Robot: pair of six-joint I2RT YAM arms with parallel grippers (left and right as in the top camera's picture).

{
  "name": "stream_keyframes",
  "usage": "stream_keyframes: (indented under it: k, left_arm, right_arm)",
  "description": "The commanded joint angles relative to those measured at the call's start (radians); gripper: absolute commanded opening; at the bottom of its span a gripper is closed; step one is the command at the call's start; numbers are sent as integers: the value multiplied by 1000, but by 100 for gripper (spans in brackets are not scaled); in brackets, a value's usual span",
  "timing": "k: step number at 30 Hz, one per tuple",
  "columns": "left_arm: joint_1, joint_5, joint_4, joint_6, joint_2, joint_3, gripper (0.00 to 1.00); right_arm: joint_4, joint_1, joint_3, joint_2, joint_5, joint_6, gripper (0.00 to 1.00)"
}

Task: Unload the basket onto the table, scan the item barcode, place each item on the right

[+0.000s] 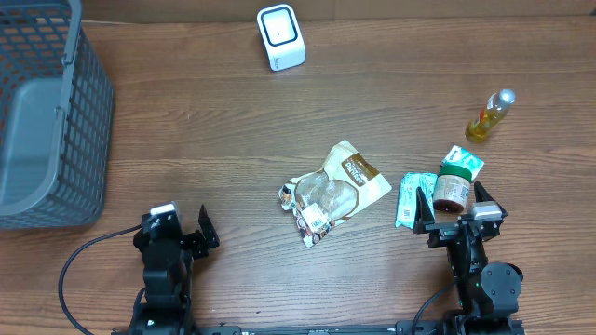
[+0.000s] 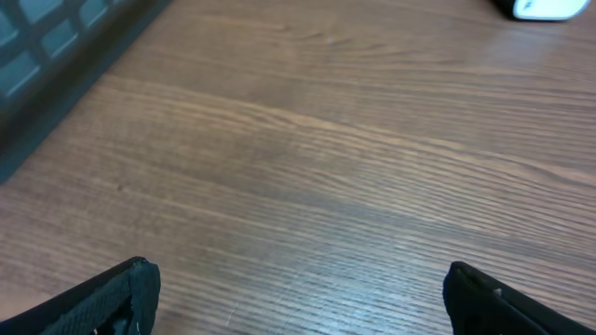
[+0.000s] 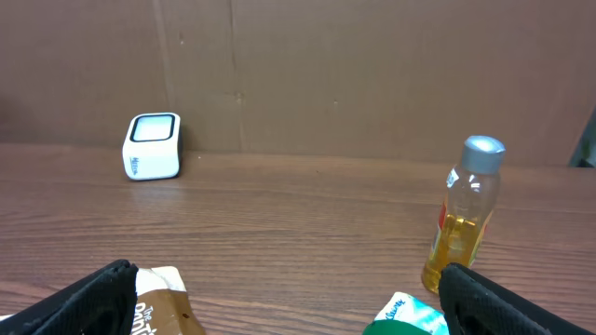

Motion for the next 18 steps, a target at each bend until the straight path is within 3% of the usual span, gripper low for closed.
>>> stream_keyframes:
  k: [1, 18]
  left_arm:
    - [-5, 55, -5, 99, -47, -6, 99]
    - [-2, 81, -10, 229, -259, -6, 99]
  right_arm:
    - [6, 8, -11, -8, 1, -1, 100]
    - [6, 8, -11, -8, 1, -1, 100]
